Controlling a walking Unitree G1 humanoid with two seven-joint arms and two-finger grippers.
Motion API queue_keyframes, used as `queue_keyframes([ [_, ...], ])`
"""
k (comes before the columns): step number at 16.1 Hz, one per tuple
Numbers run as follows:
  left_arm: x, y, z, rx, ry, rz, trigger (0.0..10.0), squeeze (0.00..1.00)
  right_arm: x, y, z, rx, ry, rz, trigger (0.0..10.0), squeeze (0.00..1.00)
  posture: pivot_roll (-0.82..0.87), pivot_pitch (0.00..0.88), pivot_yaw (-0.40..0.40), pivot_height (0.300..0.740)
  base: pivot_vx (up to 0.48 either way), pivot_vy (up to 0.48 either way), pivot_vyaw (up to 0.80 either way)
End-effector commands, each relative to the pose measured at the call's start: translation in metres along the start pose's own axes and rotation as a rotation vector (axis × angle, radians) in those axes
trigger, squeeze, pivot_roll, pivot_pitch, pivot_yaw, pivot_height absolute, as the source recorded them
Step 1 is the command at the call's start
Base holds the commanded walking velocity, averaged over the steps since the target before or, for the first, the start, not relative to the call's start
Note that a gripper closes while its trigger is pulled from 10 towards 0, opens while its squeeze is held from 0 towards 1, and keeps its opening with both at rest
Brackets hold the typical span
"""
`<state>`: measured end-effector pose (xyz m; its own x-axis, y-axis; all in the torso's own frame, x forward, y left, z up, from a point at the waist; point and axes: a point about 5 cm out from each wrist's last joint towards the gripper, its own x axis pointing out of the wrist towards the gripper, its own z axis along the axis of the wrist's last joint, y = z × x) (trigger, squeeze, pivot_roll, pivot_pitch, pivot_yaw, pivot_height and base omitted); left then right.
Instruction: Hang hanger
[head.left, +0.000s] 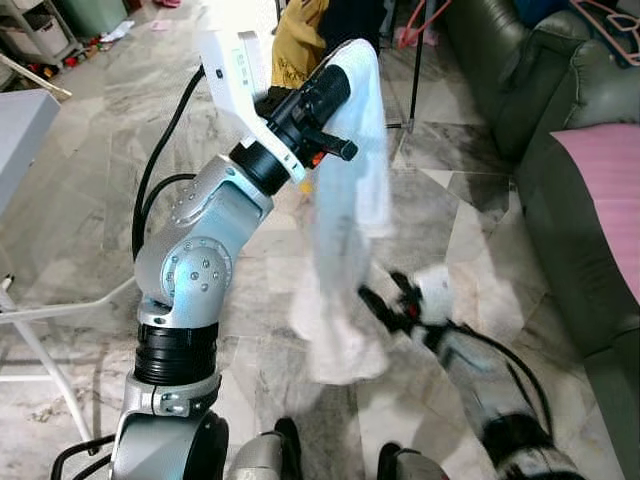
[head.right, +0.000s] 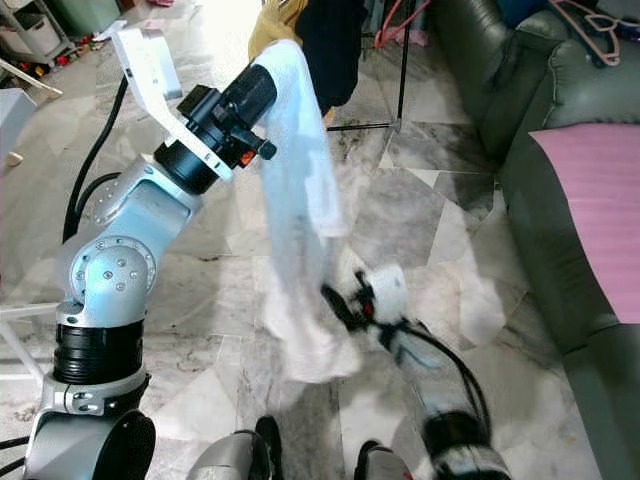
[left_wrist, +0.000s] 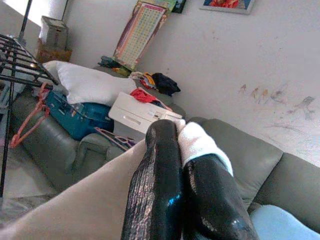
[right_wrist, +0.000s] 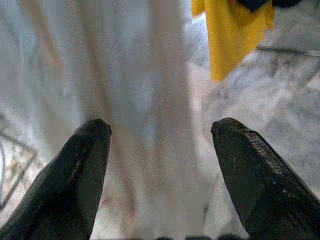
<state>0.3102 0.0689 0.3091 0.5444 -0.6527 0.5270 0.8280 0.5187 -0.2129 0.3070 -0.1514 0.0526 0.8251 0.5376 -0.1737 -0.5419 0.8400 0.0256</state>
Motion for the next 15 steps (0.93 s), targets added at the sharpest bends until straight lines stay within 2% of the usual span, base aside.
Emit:
queue_keyframes([
  [1,0.002,-0.007,0.011,0.038,-0.029,-0.034,10.0,0.0,-0.008,0.002,-0.008,0.008,0.032,0.049,10.0,0.0,-0.01,0.223,0.079,0.74,0.0,0.0,0.0],
  [4,0.005,-0.009,0.017,0.036,-0.042,-0.045,10.0,0.0,-0.026,-0.01,-0.021,-0.019,0.103,0.037,10.0,0.0,0.0,0.226,0.088,0.74,0.0,0.0,0.0],
  [5,0.007,-0.01,0.021,0.029,-0.052,-0.054,10.0,0.0,-0.027,-0.017,-0.025,0.001,0.119,-0.015,10.0,0.0,0.0,0.224,0.092,0.74,0.0,0.0,0.0],
  [7,0.008,-0.013,0.025,0.013,-0.061,-0.073,10.0,0.0,-0.025,-0.023,-0.028,-0.02,0.146,-0.071,10.0,0.0,0.01,0.219,0.097,0.74,0.0,0.0,0.0],
  [9,0.004,-0.013,0.024,0.023,-0.033,-0.091,10.0,0.0,-0.017,-0.031,-0.011,-0.075,0.099,-0.14,10.0,0.0,0.03,0.216,0.096,0.74,0.0,0.0,0.0],
  [12,0.001,-0.018,0.022,0.006,0.002,-0.14,10.0,0.0,-0.012,-0.044,0.006,-0.083,0.03,-0.204,10.0,0.0,0.04,0.215,0.092,0.74,0.0,0.0,0.0],
  [15,0.0,-0.022,0.018,-0.003,0.017,-0.157,10.0,0.0,0.004,-0.036,0.02,-0.076,-0.006,-0.141,10.0,0.0,0.04,0.218,0.09,0.74,0.0,0.0,0.0],
])
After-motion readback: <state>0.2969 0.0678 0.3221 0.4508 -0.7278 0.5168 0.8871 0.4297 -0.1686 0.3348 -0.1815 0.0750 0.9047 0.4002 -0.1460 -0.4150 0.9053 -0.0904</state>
